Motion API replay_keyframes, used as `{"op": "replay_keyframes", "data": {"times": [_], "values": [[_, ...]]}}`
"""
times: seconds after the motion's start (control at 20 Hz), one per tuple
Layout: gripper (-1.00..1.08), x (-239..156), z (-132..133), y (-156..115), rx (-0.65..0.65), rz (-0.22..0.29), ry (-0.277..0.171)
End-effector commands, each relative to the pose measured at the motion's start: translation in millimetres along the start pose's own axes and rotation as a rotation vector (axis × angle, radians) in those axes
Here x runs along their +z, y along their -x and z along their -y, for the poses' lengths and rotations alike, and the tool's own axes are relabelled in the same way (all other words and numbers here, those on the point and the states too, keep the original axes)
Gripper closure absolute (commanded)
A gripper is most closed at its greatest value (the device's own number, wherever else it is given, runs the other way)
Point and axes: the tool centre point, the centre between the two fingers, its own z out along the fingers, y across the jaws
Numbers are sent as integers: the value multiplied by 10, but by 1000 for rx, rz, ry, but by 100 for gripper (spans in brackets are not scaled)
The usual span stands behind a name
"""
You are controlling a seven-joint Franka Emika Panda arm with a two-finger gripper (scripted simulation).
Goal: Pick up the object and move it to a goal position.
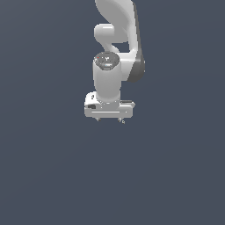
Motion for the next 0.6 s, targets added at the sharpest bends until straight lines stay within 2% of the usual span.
{"op": "replay_keyframes", "data": {"times": [0.0, 0.55], "values": [[-92, 0, 0, 0, 0, 0, 0], [-92, 48, -105, 21, -35, 13, 14]]}}
